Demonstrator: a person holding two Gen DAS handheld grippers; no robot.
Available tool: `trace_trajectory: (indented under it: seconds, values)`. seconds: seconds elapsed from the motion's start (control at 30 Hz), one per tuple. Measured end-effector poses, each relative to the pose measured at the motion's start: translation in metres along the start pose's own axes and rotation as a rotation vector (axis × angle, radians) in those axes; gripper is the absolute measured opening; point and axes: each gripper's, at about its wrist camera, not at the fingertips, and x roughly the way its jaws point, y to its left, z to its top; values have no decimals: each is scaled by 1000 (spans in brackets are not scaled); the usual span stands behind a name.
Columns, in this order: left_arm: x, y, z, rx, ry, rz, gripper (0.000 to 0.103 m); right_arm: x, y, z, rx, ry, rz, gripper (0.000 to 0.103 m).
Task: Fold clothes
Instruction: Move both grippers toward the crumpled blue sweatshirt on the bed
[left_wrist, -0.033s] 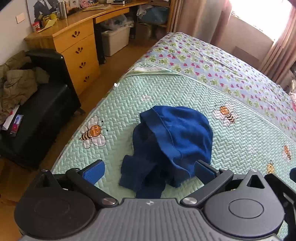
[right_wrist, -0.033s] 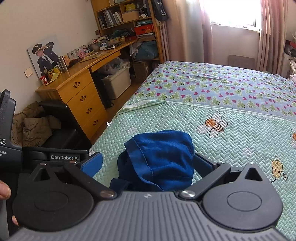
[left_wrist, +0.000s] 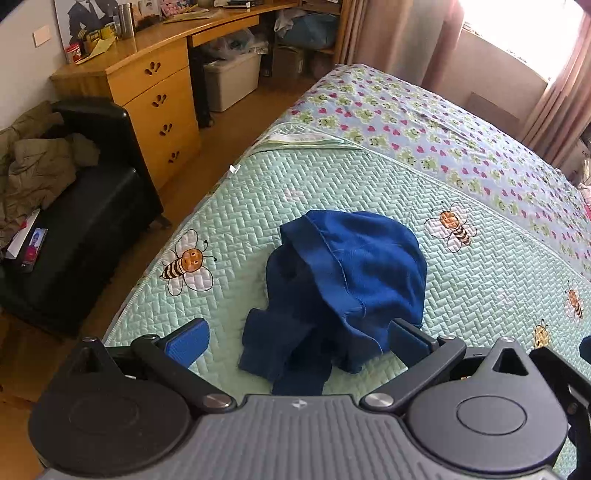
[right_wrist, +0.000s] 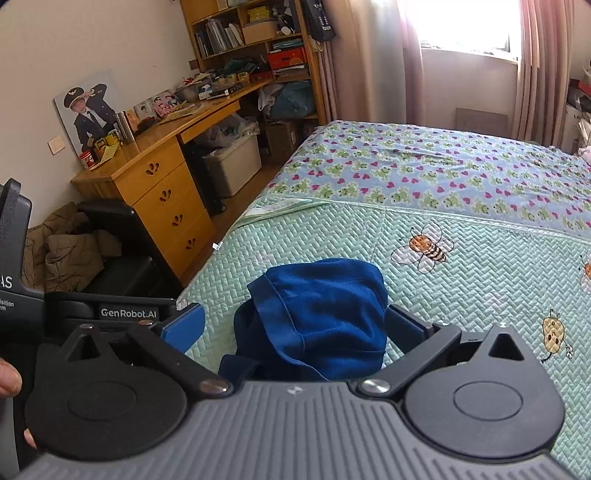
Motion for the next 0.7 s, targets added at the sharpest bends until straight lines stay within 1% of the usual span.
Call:
trace_trajectory:
  seconds: [0.1,0.13,0.17,0.23,0.3,0.4,0.5,0.57,0.7]
  values:
    - [2,-1,1,15,23,-11,102,-2,5,8,9,2,6,102]
    - [3,-2,2,26,29,-5,102,-4,7,12,11,1,7,102]
    - [5,-6,2,40,29,20,102,-6,10,16,11,0,7,102]
    - [8,-9,3,46,44,17,102,-9,10,17,9,-3,4,102]
    - [7,-12,-3,28,49,0,98,-3,-8,2,11,-4,5,102]
    - [11,-15,-10,34,49,-12,96,-2,-21,-17,11,-11,10,103]
    - [9,-15,-13,42,37,-7,96,9,-22,-18,11,-3,5,102]
    - [8,-15,-15,46,29,-3,96,9,-20,-19,12,3,4,102]
    - [9,-14,-9,40,46,1,96,9,-14,-16,12,11,0,102]
